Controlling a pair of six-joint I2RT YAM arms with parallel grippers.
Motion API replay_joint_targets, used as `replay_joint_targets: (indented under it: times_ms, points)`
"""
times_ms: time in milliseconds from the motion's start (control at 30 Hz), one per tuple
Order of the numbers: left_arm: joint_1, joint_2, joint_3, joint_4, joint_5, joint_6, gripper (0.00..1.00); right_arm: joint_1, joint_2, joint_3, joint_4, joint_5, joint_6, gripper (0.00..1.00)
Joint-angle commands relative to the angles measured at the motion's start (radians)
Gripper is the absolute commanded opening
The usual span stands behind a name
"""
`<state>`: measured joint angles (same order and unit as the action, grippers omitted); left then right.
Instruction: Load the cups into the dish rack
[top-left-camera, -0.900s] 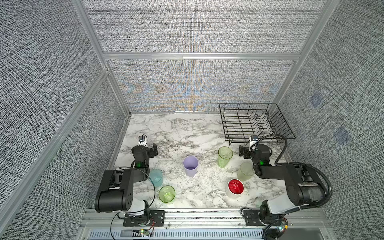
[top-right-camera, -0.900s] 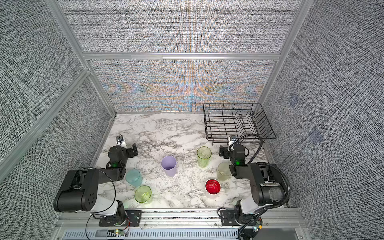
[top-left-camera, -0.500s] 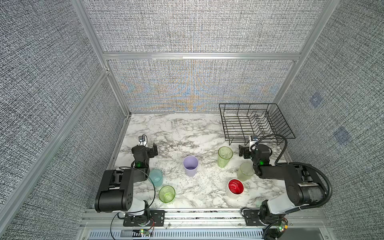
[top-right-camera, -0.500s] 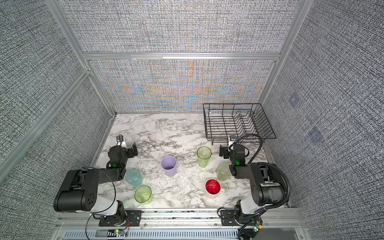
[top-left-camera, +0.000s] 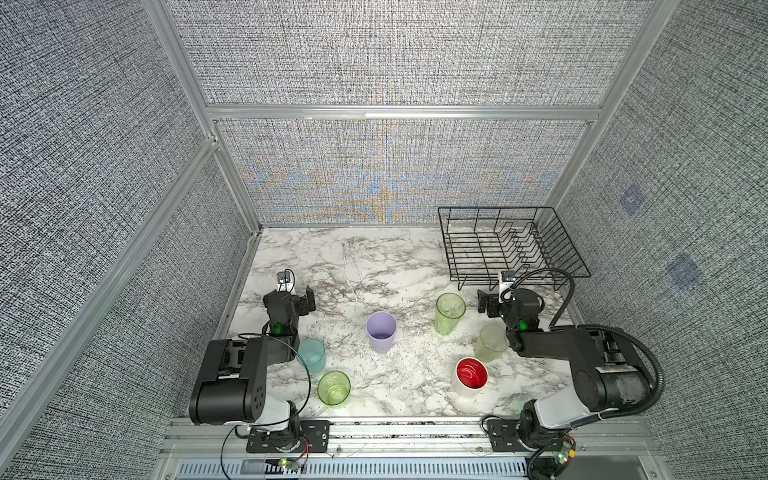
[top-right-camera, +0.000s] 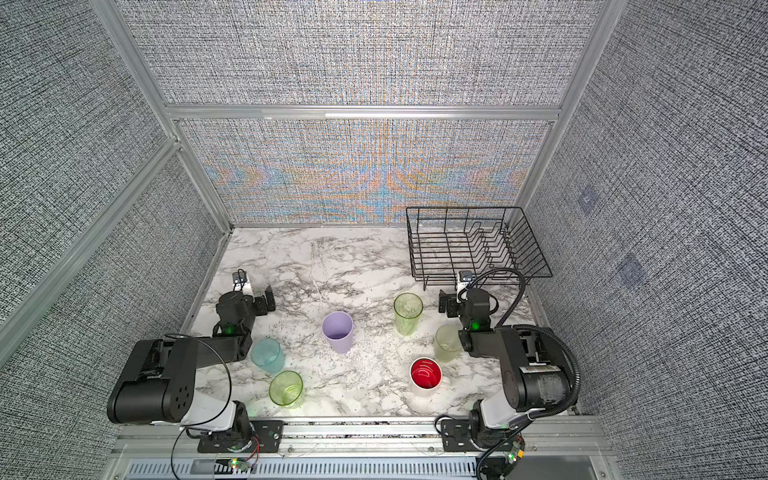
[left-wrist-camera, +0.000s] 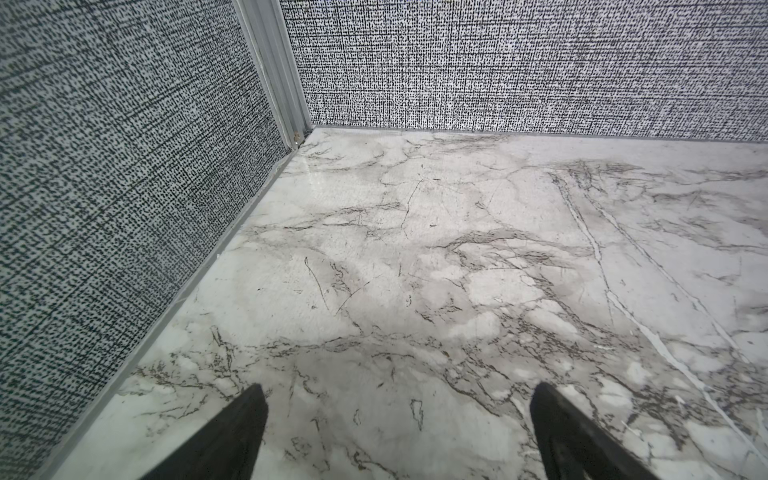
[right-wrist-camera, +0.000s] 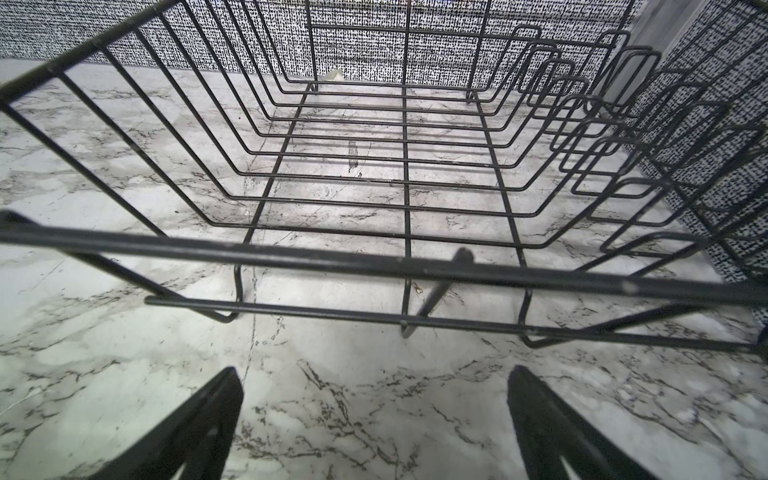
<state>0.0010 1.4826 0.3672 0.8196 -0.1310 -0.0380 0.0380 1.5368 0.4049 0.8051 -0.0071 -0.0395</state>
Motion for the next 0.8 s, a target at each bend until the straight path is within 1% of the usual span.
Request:
replay_joint_targets:
  times_ms: [0,67,200,267,333,367,433,500,567,600,667,733,767]
  points:
    - [0.001,-0.003,0.004,0.009,0.005,-0.003,0.99,0.001,-0.003,-0.001,0.025,0.007,0.006,0.99]
    - [0.001,-0.003,0.003,0.009,0.006,-0.005,0.99,0.0,-0.006,-0.006,0.032,0.014,0.005,0.99]
    - [0.001,-0.005,0.003,0.01,0.005,-0.005,0.99,-0.003,-0.031,-0.042,0.077,0.089,0.041,0.99]
    - [0.001,-0.006,0.002,0.01,0.005,-0.005,0.99,-0.003,-0.082,-0.071,0.088,0.12,0.054,0.99]
    - [0.001,-0.009,-0.006,0.021,0.001,-0.006,0.99,-0.003,-0.152,-0.08,0.033,0.167,0.074,0.99]
    - [0.001,-0.016,-0.011,0.027,-0.013,-0.011,0.99,-0.005,-0.197,-0.062,-0.048,0.2,0.101,0.99]
    - [0.001,-0.032,-0.018,0.024,-0.048,-0.029,0.99,-0.019,-0.27,0.0,-0.268,0.243,0.171,0.99]
    - [0.001,-0.048,-0.018,0.016,-0.045,-0.025,0.99,-0.033,-0.32,0.077,-0.48,0.245,0.215,0.99]
    - [0.001,-0.094,-0.017,-0.017,-0.022,-0.015,0.99,-0.036,-0.357,0.13,-0.614,0.243,0.236,0.99]
    - [0.001,-0.137,-0.006,-0.077,-0.015,-0.011,0.99,-0.038,-0.373,0.156,-0.667,0.244,0.247,0.99]
    - [0.001,-0.222,0.048,-0.271,-0.039,-0.048,0.99,-0.038,-0.401,0.207,-0.757,0.236,0.273,0.99]
    - [0.001,-0.287,0.11,-0.438,-0.06,-0.097,0.99,-0.046,-0.418,0.269,-0.869,0.176,0.312,0.99]
    - [0.001,-0.317,0.144,-0.519,-0.059,-0.118,0.99,-0.054,-0.416,0.3,-0.903,0.112,0.32,0.99]
